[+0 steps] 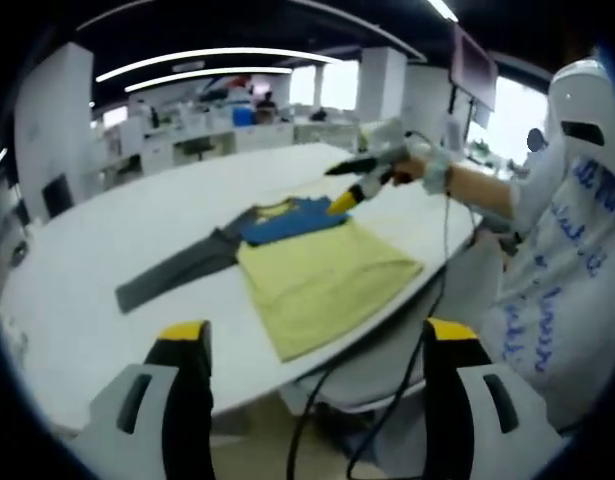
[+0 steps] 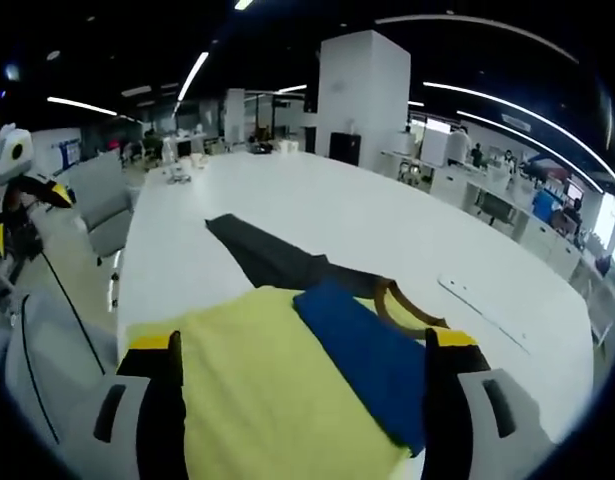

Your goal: Fold the garment on the visible template until the final outline fits inside the template.

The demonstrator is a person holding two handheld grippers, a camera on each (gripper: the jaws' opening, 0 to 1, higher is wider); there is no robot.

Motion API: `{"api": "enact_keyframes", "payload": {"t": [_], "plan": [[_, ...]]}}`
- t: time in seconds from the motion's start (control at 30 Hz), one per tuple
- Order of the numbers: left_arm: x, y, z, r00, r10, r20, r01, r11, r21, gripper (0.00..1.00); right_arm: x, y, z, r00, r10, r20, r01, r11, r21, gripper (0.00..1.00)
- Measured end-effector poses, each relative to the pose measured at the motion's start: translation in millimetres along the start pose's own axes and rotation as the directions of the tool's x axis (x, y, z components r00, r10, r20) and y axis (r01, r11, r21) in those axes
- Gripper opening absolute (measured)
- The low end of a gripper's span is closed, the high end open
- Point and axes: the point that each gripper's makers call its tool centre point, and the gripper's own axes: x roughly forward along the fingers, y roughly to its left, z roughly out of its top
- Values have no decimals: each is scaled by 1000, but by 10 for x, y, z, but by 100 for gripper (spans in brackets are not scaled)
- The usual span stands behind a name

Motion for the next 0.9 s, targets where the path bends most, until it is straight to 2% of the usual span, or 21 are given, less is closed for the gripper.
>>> {"api": "enact_keyframes", "payload": {"t": [0.47, 0.6, 0.9], "plan": [[-8, -56, -10, 1000, -12, -5, 12, 1000, 11, 83, -231, 96, 16, 1000, -9, 14, 9, 1000, -18, 100], [-4, -70, 11, 1000, -15, -3, 15, 1000, 17, 84, -325, 126, 33, 999, -12, 47, 11, 1000, 17, 100], [22, -128, 14, 1000, -25, -8, 26, 999, 20, 84, -521, 207, -26, 998, -26, 57, 24, 999, 28, 100]]}}
